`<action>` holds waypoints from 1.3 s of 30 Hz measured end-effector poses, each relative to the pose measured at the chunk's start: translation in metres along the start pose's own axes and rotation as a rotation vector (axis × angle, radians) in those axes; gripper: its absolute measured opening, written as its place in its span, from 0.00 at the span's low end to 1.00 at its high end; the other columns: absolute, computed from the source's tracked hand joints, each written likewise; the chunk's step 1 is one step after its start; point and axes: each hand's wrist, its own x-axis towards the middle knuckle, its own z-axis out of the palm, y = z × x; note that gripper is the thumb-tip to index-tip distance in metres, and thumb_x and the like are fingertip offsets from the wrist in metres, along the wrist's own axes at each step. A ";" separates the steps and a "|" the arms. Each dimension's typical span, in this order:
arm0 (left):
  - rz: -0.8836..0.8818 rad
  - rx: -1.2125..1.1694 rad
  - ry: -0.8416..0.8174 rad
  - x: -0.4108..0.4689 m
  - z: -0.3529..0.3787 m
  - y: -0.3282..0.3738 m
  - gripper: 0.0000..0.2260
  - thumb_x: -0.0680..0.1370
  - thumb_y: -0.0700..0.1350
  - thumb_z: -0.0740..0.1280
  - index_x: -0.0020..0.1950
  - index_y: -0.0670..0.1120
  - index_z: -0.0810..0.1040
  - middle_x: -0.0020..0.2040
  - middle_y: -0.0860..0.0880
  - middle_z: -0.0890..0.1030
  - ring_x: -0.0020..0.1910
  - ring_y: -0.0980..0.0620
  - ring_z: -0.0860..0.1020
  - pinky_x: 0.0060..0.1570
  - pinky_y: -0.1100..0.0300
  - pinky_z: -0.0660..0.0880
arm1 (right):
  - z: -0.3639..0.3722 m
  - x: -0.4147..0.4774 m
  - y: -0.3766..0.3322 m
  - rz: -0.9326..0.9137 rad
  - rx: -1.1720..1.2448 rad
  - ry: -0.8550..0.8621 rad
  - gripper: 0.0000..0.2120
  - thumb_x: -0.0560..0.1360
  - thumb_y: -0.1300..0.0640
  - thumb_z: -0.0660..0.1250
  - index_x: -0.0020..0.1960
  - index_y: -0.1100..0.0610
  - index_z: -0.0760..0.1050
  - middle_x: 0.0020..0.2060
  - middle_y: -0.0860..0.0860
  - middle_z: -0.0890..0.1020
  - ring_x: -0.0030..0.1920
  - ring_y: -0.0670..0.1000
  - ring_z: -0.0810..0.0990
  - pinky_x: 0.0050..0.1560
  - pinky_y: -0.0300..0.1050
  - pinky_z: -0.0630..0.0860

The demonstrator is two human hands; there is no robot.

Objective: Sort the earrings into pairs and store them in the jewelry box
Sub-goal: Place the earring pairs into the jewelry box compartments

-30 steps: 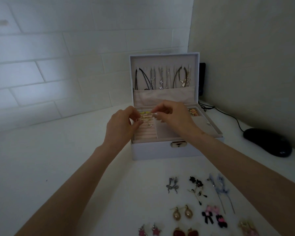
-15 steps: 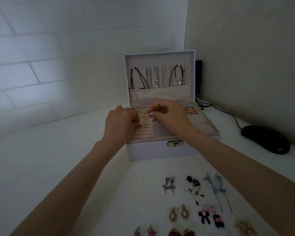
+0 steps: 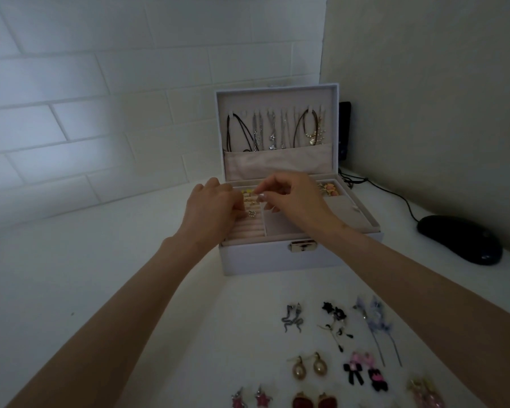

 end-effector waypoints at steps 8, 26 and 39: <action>0.009 -0.047 -0.054 -0.006 -0.002 -0.001 0.10 0.78 0.45 0.62 0.55 0.51 0.81 0.52 0.48 0.77 0.54 0.47 0.70 0.48 0.59 0.62 | 0.006 0.003 0.002 -0.011 -0.295 -0.090 0.06 0.72 0.61 0.69 0.46 0.54 0.83 0.38 0.45 0.81 0.34 0.38 0.73 0.37 0.23 0.68; -0.104 -0.208 0.020 0.000 -0.001 -0.005 0.06 0.76 0.42 0.63 0.52 0.46 0.75 0.48 0.50 0.82 0.52 0.46 0.73 0.49 0.56 0.64 | 0.009 -0.002 -0.002 -0.202 -0.752 -0.214 0.14 0.75 0.60 0.61 0.54 0.50 0.81 0.51 0.51 0.77 0.55 0.53 0.70 0.54 0.41 0.62; -0.081 -0.228 -0.030 -0.002 -0.007 -0.003 0.09 0.73 0.46 0.68 0.52 0.47 0.76 0.49 0.51 0.81 0.52 0.48 0.72 0.49 0.55 0.66 | 0.010 -0.002 -0.001 -0.197 -0.739 -0.237 0.16 0.74 0.63 0.60 0.57 0.51 0.80 0.51 0.54 0.76 0.55 0.54 0.69 0.52 0.40 0.63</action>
